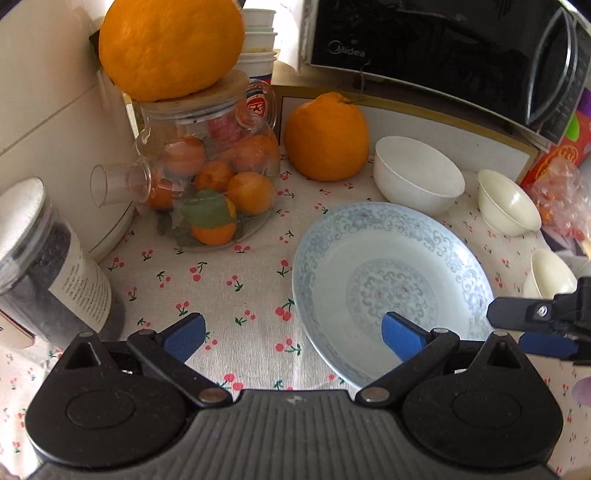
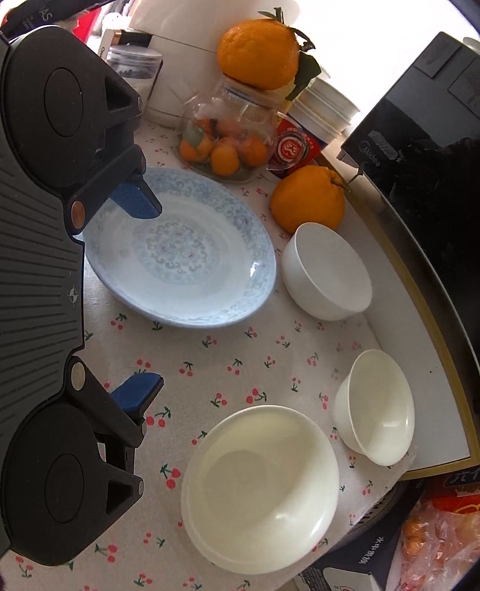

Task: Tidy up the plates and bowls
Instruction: 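Lift the blue-patterned plate and carry it toward the other blue plate, then lower the held blue plate onto the other blue-patterned plate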

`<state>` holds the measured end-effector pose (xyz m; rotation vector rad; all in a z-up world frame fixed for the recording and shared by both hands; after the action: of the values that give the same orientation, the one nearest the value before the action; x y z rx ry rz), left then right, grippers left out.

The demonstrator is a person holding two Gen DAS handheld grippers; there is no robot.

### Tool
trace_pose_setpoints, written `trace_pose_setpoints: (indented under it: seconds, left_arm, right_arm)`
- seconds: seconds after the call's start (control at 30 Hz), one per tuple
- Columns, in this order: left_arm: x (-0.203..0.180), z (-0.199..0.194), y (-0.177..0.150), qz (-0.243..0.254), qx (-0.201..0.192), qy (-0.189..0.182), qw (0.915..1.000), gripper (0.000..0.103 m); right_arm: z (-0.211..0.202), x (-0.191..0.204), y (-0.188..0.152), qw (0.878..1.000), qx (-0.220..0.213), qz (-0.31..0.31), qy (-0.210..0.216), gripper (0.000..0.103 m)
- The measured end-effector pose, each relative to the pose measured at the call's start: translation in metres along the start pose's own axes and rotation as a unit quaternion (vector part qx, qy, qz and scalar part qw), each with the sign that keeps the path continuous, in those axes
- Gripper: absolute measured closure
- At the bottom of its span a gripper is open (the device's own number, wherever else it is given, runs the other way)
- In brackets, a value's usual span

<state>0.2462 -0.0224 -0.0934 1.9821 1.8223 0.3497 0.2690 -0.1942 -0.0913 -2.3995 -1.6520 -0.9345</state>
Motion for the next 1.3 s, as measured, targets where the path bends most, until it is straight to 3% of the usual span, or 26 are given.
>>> trace_pose_setpoints:
  seconds: [0.33, 0.47, 0.57, 0.83, 0.9, 1.1, 1.3]
  left_arm:
    - [0.001, 0.016, 0.002, -0.016, 0.001, -0.041, 0.9990, 0.027]
    - [0.001, 0.020, 0.001, -0.021, 0.006, -0.049, 0.9986, 0.046]
    - [0.002, 0.022, 0.002, -0.023, 0.005, -0.058, 0.9980, 0.057]
    - [0.001, 0.025, 0.001, -0.032, 0.013, -0.080, 0.9962, 0.082]
    - [0.002, 0.025, 0.001, -0.033, 0.012, -0.081, 0.9961, 0.088]
    - [0.001, 0.024, -0.001, -0.021, 0.010, -0.075, 0.9969, 0.092]
    - [-0.002, 0.018, -0.001, -0.009, 0.008, -0.077, 0.9969, 0.092]
  right_arm:
    - [0.028, -0.007, 0.006, 0.999, -0.022, 0.037, 0.003, 0.011]
    - [0.028, -0.008, 0.010, 0.998, -0.040, 0.048, 0.005, 0.012]
    - [0.028, -0.008, 0.011, 0.997, -0.048, 0.053, 0.003, 0.020]
    - [0.031, -0.010, 0.010, 0.997, -0.051, 0.052, -0.002, 0.066]
    - [0.032, -0.010, 0.009, 0.997, -0.050, 0.050, -0.002, 0.072]
    - [0.031, -0.013, 0.008, 0.998, -0.050, 0.043, -0.013, 0.083]
    - [0.026, -0.011, 0.008, 0.998, -0.050, 0.029, -0.021, 0.083]
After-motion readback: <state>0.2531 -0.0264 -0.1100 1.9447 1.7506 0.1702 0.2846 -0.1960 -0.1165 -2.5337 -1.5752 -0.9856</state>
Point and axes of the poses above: each gripper's, at about its wrist camera, not at the fingertips, and z roughly the way its jaws point, x to its left, y to its top, the point moved 9 cm from there along z, roughly the way its jaws point, and after that the axes turned 10 degrees about x, right-handed, at the moved point
